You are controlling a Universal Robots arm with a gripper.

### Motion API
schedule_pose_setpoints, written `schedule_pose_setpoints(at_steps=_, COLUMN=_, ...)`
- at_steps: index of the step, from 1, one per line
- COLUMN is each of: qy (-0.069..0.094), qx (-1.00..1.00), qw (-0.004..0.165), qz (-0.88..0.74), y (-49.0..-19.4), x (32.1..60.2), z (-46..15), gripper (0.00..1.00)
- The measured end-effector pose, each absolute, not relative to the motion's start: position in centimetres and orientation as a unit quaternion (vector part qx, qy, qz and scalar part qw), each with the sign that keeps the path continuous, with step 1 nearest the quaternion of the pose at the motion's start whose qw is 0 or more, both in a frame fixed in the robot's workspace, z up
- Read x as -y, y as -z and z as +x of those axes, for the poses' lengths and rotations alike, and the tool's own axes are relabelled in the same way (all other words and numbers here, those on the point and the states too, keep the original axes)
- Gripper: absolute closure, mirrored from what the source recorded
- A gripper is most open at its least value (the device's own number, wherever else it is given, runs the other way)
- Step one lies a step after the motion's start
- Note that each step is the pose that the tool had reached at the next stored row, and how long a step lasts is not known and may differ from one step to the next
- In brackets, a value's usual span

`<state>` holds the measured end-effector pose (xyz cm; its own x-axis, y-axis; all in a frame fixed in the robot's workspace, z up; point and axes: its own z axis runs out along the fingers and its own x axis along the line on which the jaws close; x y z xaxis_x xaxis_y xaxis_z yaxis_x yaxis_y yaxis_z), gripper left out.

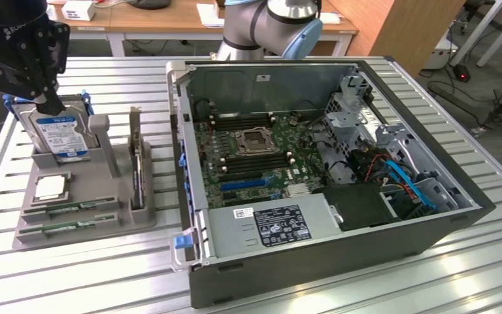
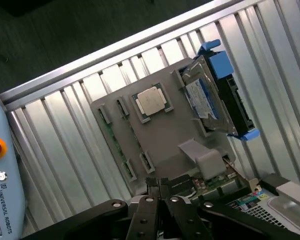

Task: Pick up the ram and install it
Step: 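Pick up the ram and move it above insertion slot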

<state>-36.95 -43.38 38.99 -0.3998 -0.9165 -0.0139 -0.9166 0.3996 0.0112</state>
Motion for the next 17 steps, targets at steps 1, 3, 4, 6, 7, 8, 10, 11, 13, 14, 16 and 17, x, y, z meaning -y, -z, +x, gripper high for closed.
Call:
schedule_pose_setpoints(at_steps=1, qy=-0.008, qx=-0.831, qw=0.002, qz=-0.556, y=-38.99, x=43.39, z=-36.95, gripper=0.91)
schedule_pose_setpoints(at_steps=3, qy=-0.007, qx=-0.822, qw=0.002, qz=-0.57, y=-38.98, x=43.38, z=-36.95, gripper=0.91)
schedule_pose_setpoints(at_steps=4, qy=-0.007, qx=-0.817, qw=0.001, qz=-0.577, y=-38.97, x=43.38, z=-36.95, gripper=0.91)
schedule_pose_setpoints(at_steps=6, qy=-0.006, qx=-0.807, qw=0.001, qz=-0.591, y=-38.97, x=43.39, z=-36.95, gripper=0.91)
schedule_pose_setpoints(at_steps=7, qy=-0.006, qx=-0.801, qw=0.0, qz=-0.598, y=-38.97, x=43.39, z=-36.95, gripper=0.91)
schedule_pose_setpoints(at_steps=8, qy=-0.006, qx=-0.796, qw=0.0, qz=-0.605, y=-38.97, x=43.39, z=-36.95, gripper=0.91)
schedule_pose_setpoints(at_steps=10, qy=-0.006, qx=-0.786, qw=0.0, qz=-0.618, y=-38.97, x=43.39, z=-36.95, gripper=0.91)
schedule_pose_setpoints(at_steps=11, qy=-0.006, qx=-0.783, qw=0.0, qz=-0.622, y=-38.97, x=43.39, z=-36.95, gripper=0.91)
schedule_pose_setpoints(at_steps=13, qy=-0.006, qx=-0.783, qw=0.0, qz=-0.622, y=-38.97, x=43.38, z=-36.95, gripper=0.91)
schedule_pose_setpoints(at_steps=14, qy=-0.006, qx=-0.783, qw=0.0, qz=-0.623, y=-38.97, x=43.39, z=-36.95, gripper=0.91)
schedule_pose_setpoints(at_steps=16, qy=-0.006, qx=-0.783, qw=0.0, qz=-0.622, y=-38.97, x=43.38, z=-36.95, gripper=0.91)
schedule_pose_setpoints(at_steps=17, qy=-0.006, qx=-0.783, qw=0.0, qz=-0.623, y=-38.97, x=43.38, z=-36.95, gripper=0.91)
